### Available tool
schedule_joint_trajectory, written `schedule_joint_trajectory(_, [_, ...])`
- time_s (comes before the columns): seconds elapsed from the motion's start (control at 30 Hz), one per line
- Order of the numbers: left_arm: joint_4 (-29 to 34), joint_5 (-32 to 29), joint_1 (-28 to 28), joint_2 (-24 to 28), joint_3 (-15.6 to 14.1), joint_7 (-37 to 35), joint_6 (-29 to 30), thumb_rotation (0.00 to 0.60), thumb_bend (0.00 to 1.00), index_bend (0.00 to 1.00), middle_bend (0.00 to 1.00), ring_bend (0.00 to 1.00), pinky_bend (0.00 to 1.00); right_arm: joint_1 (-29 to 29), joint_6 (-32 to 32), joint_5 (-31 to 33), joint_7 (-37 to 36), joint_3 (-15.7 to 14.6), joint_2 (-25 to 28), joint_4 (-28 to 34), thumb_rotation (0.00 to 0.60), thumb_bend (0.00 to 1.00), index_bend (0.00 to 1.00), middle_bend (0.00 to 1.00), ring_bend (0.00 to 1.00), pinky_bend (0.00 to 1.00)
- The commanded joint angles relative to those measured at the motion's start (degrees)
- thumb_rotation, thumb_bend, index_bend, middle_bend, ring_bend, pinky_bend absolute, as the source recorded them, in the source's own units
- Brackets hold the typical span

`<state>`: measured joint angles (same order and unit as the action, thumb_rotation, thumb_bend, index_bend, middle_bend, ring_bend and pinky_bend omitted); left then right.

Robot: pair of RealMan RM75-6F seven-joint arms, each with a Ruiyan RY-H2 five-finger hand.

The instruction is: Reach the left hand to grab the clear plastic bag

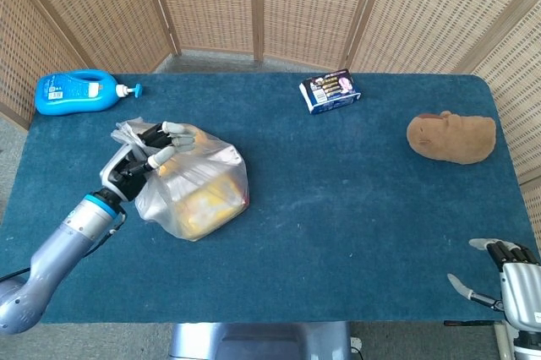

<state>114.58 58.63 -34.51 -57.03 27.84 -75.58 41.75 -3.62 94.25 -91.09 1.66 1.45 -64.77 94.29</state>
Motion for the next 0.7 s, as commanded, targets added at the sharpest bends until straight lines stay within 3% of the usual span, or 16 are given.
schedule_joint_trajectory(0.03, [-0.3, -2.3, -0.6, -1.2, 2.4, -2.8, -1.6, 0.397, 0.20, 0.38, 0.35, 0.27, 0.21, -0.1, 0.2, 0.1, -0.2, 0.1, 0.0, -0.2, 0.274, 0.22, 0.34, 0.39, 0.35, 0.28])
schedule_joint_trajectory(0.1, [-0.5, -3.7, -0.5, -1.5, 3.4, -3.8, -2.1, 0.398, 0.20, 0.40, 0.38, 0.30, 0.26, -0.3, 0.2, 0.2, -0.5, 0.1, -0.1, -0.4, 0.275, 0.22, 0.34, 0.39, 0.35, 0.28])
schedule_joint_trajectory(0.23, [-0.6, -9.2, 0.1, -0.9, 6.2, -7.6, -4.4, 0.397, 0.23, 0.47, 0.47, 0.41, 0.45, -0.4, 0.3, 0.3, -0.9, 0.1, -0.2, -0.7, 0.274, 0.22, 0.34, 0.39, 0.35, 0.28])
schedule_joint_trajectory(0.4, [-2.1, -18.0, 0.4, 1.2, 11.5, -15.4, -14.5, 0.402, 0.34, 0.57, 0.64, 0.59, 0.62, 0.0, -0.1, 0.1, -0.9, 0.3, -0.4, -0.8, 0.270, 0.22, 0.34, 0.39, 0.35, 0.28])
schedule_joint_trajectory(0.7, [-4.4, -24.6, -0.9, 3.0, 14.8, -12.1, -18.7, 0.425, 0.47, 0.65, 0.81, 0.77, 0.84, 0.0, 0.0, -0.2, -0.6, 0.3, -0.3, -0.4, 0.275, 0.22, 0.34, 0.39, 0.35, 0.28])
